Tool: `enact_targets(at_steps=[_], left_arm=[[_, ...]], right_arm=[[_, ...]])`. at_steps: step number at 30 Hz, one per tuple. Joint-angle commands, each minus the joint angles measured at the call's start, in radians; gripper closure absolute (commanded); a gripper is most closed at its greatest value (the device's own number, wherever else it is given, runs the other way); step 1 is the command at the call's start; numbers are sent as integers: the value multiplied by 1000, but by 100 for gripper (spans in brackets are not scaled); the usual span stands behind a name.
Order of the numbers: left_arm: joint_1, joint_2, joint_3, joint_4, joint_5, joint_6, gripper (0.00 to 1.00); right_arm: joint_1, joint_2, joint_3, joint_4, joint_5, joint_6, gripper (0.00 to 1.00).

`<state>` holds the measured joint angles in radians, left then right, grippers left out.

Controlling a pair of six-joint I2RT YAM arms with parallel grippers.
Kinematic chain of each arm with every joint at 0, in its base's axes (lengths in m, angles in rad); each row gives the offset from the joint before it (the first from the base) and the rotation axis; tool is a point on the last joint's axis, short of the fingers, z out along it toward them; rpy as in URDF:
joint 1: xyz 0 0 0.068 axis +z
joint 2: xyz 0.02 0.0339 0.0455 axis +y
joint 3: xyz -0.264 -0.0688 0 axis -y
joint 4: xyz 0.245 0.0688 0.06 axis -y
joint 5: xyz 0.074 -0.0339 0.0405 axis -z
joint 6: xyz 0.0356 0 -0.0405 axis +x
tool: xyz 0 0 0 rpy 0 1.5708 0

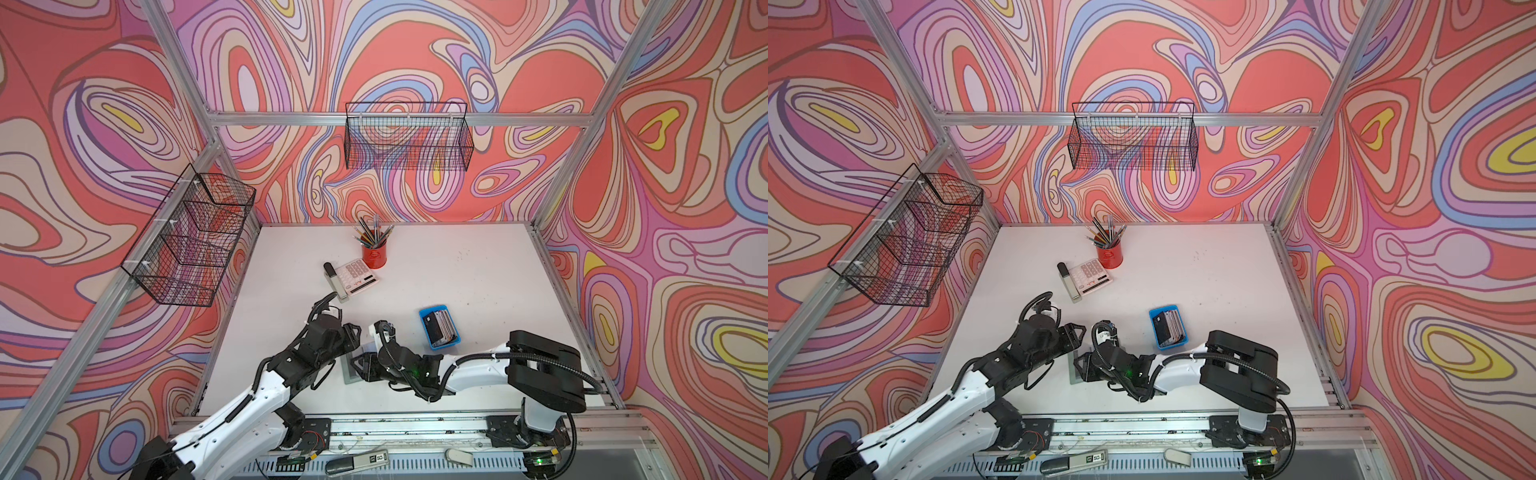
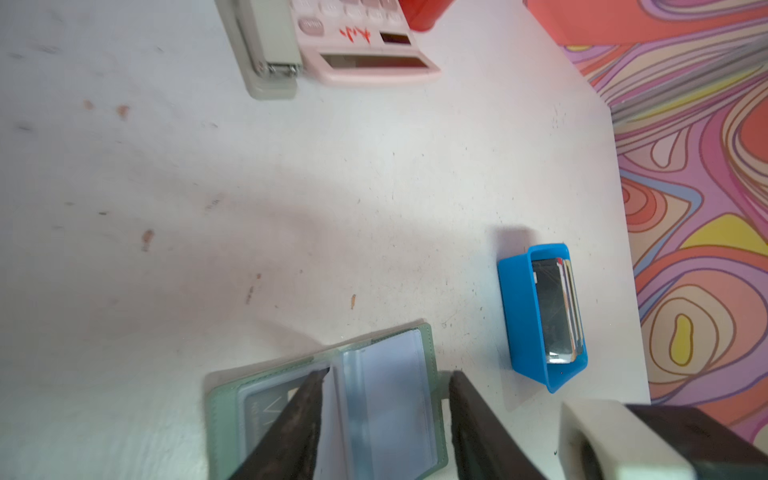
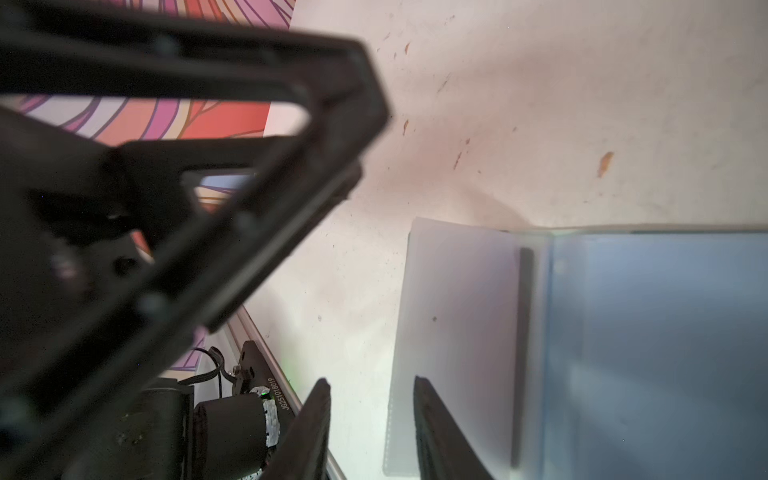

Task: Put the credit cards into the card holder

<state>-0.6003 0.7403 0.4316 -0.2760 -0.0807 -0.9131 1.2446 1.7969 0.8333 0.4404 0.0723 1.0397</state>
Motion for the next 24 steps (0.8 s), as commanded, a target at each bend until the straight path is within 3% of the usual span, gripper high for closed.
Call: enact_targets(at_steps=[1, 3, 9, 17, 24], left_arm=[[10, -138, 22, -285, -181, 10, 41], [11, -225, 20, -357, -229, 11, 36], [13, -378, 6, -475, -258, 19, 29], [13, -389, -35, -460, -203, 13, 28], [13, -336, -97, -365, -74, -5, 30]], right_arm=[[13, 45, 45, -37, -18, -31, 64], [16, 72, 70, -44, -30, -36, 64], [24, 125, 108, -32, -61, -45, 49], [24, -1, 69, -110, 25, -85, 46], [22, -89, 22, -214, 150, -94, 47]])
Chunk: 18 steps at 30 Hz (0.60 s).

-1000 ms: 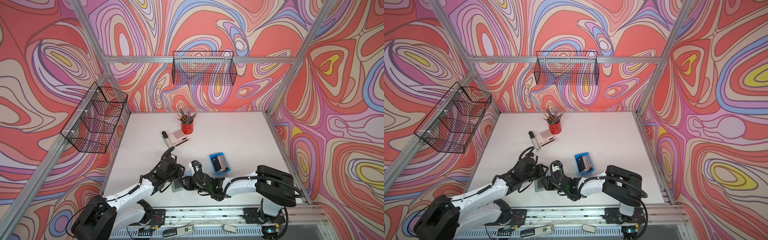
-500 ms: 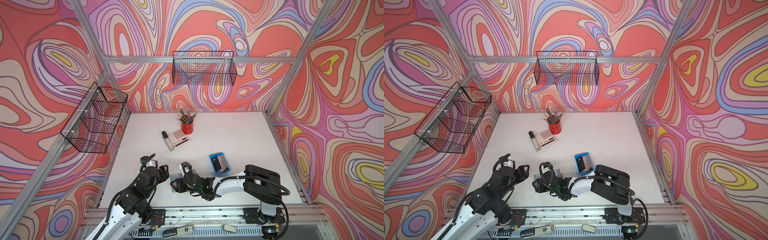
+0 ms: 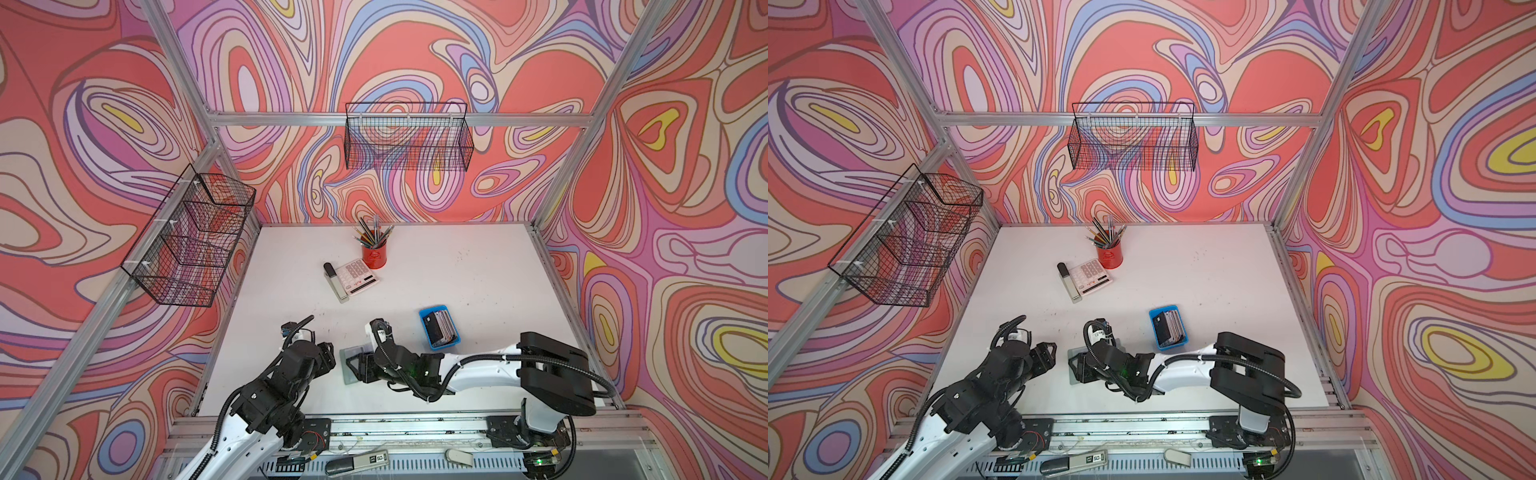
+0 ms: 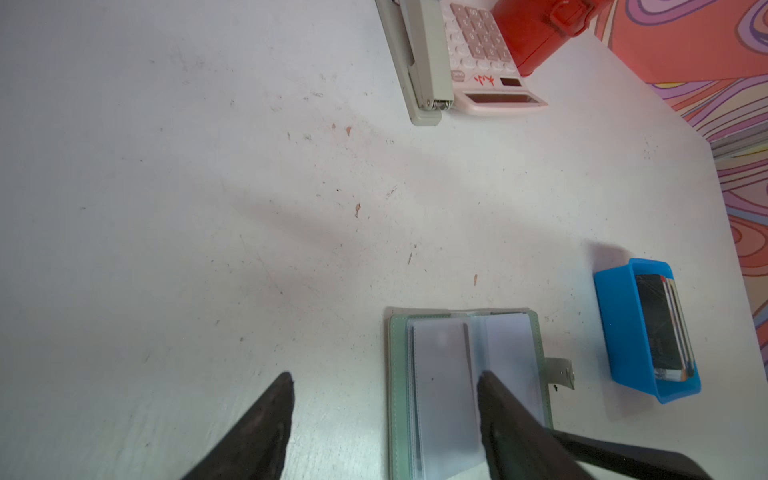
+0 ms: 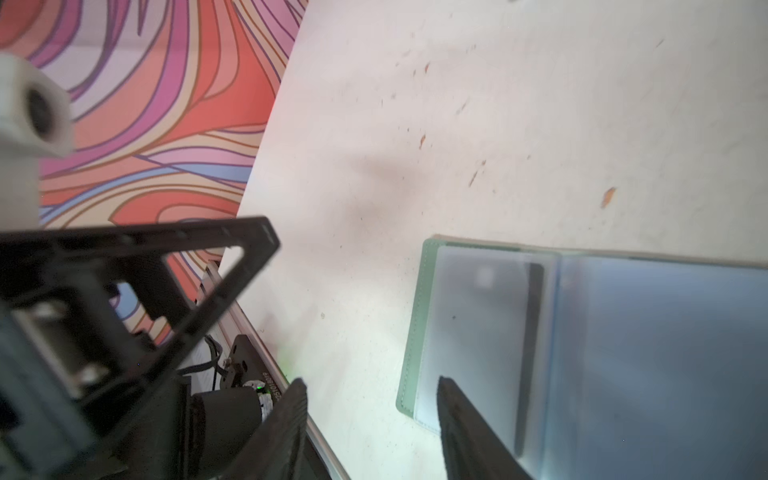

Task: Put the credit cards into the card holder

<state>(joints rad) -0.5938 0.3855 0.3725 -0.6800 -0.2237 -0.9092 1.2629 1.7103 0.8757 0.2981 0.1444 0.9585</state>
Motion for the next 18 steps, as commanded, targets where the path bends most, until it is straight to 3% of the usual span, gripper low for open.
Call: enact_targets(at_steps=[1, 7, 18], left_arm=[[6, 26, -49, 58, 94, -16, 31], [6, 93, -139, 207, 216, -47, 36], [6, 267, -206, 436, 310, -59, 40]], right_arm=[[4, 5, -17, -82, 82, -13, 48], [3, 111, 23, -106, 45, -12, 54], [-19, 199, 39, -54, -8, 24, 59]])
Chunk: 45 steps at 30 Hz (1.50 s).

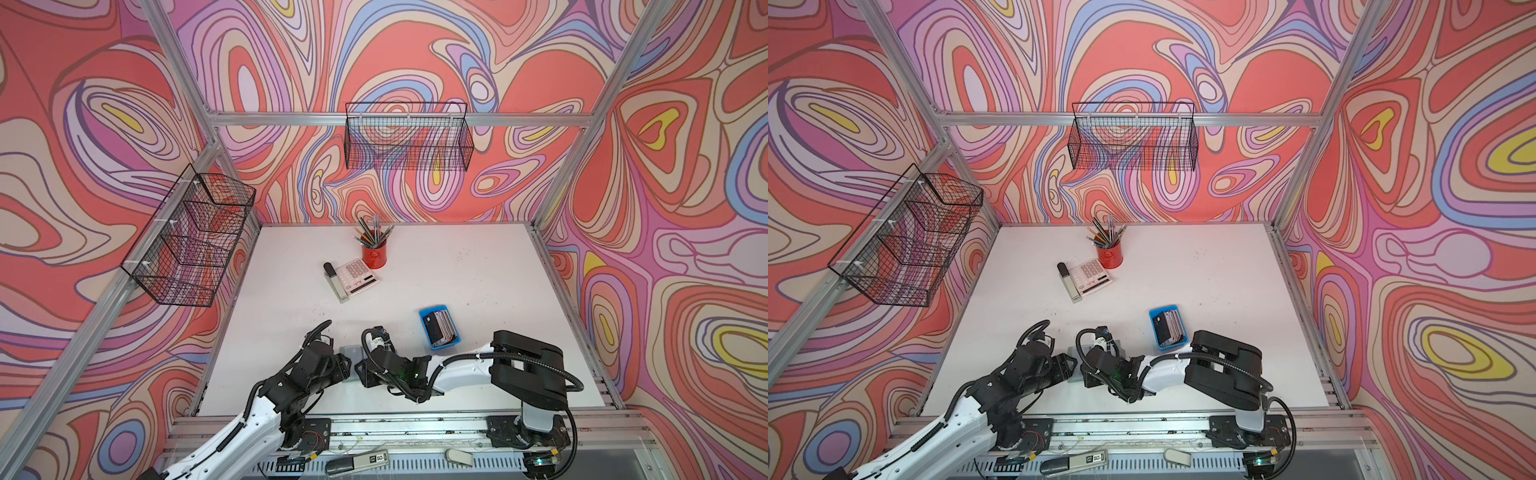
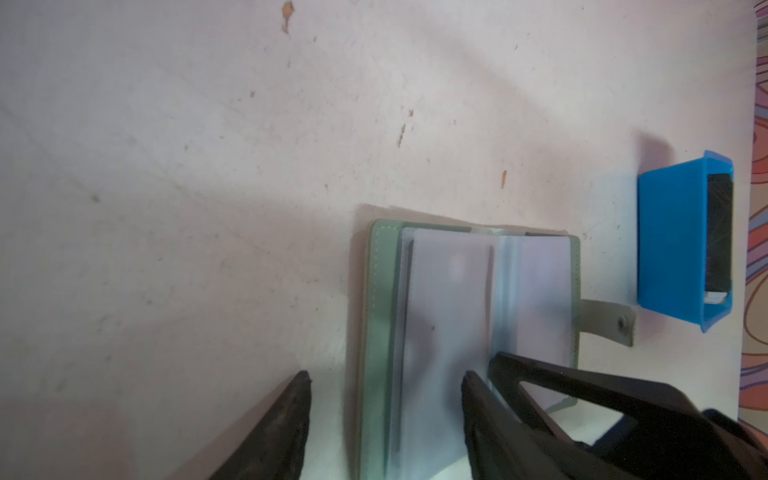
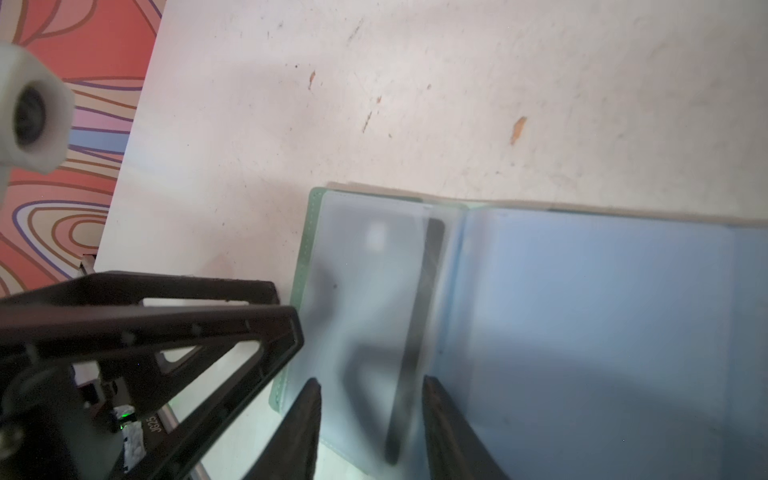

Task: Put the credit cards into the card holder

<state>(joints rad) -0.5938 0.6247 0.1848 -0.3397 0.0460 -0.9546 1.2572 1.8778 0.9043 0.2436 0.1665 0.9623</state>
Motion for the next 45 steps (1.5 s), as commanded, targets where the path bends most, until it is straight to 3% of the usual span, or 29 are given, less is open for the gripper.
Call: enact_targets(at_steps=[1, 6, 12, 18, 23, 30, 39, 45], left_arm=[[6, 46, -22, 118, 46, -13, 40], [6, 121, -28, 186, 60, -10, 41], [6, 194, 2, 211, 81, 23, 42], [6, 121, 111, 28, 12, 91, 40], [6, -4, 244, -219, -159, 143, 35], [5, -142, 358, -490, -513, 160, 24], [5, -160, 262, -409, -532, 176, 22], [5, -88, 271, -393, -504, 172, 23]], right_arm=[[-19, 31, 10, 3, -36, 18, 59], [-29, -44, 14, -37, -11, -14, 59], [-68, -243, -17, -166, 65, -56, 55], [-154, -498, -93, -345, 159, -82, 49], [-252, -643, -92, -565, 227, -115, 42], [-365, -714, -58, -780, 286, -176, 32], [-491, -794, -78, -879, 311, -220, 18], [-507, -764, -101, -851, 246, -232, 17]])
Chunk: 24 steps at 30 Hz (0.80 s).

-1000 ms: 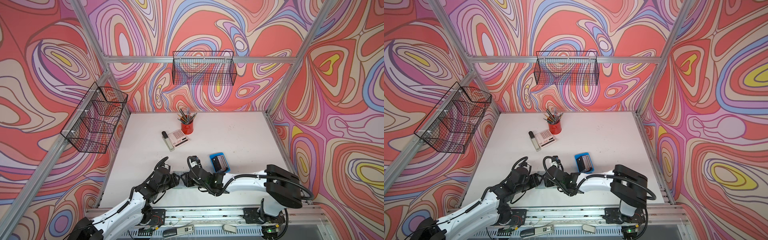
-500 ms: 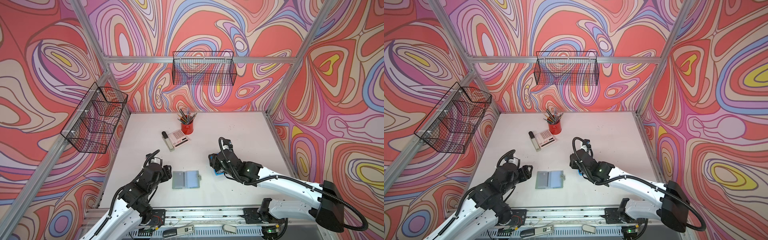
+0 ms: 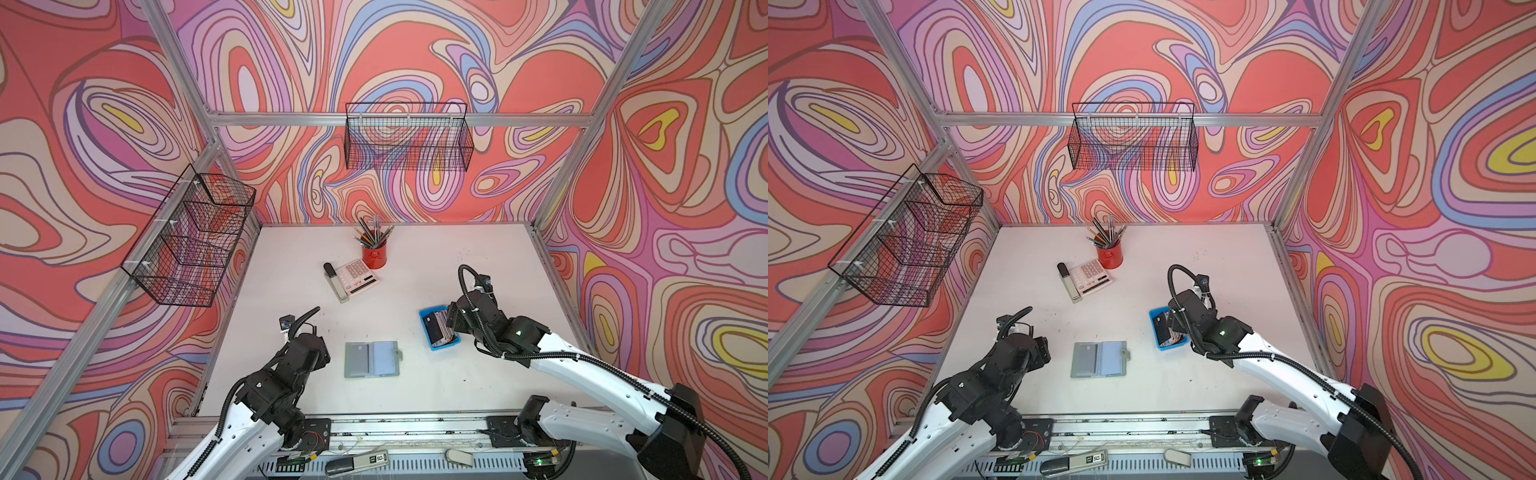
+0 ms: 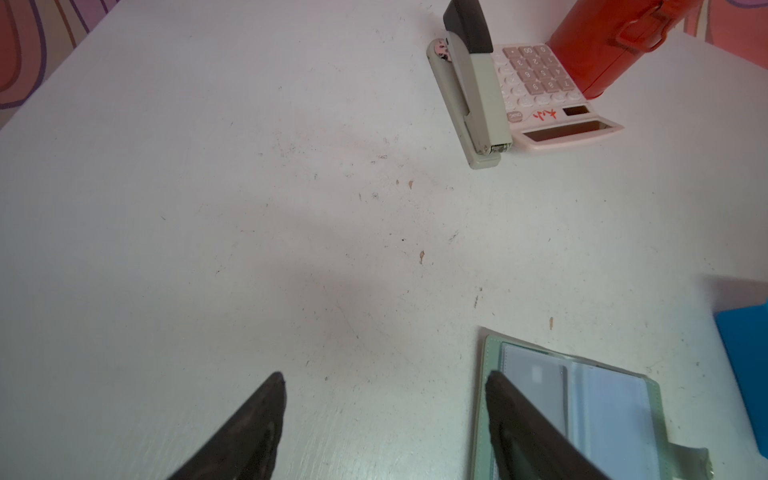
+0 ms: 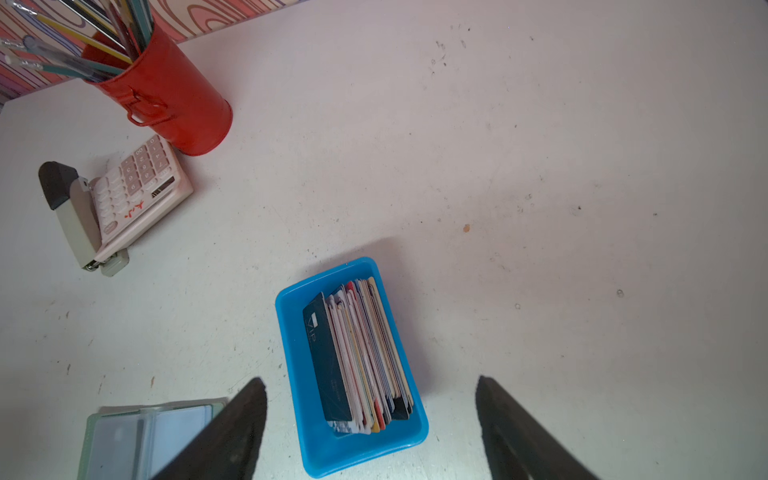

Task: Put the credit cards into the card holder

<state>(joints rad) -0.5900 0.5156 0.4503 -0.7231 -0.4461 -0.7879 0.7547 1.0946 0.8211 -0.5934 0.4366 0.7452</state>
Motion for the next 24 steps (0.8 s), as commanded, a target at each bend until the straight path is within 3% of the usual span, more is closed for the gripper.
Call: enact_targets(at_steps=[1, 6, 15, 24], left_arm=[[1, 31, 7, -8, -8, 6, 23], [1, 41, 4, 7, 2, 15, 23], [1, -8, -12, 3, 19, 13, 22], [1, -4, -16, 16, 38, 24, 22]], right_arm=[[-4, 30, -16, -11, -45, -20, 18], [-5, 61, -28, 16, -81, -47, 17], [-4, 106, 10, 24, -79, -83, 2], [-5, 208, 62, 23, -151, -100, 8]])
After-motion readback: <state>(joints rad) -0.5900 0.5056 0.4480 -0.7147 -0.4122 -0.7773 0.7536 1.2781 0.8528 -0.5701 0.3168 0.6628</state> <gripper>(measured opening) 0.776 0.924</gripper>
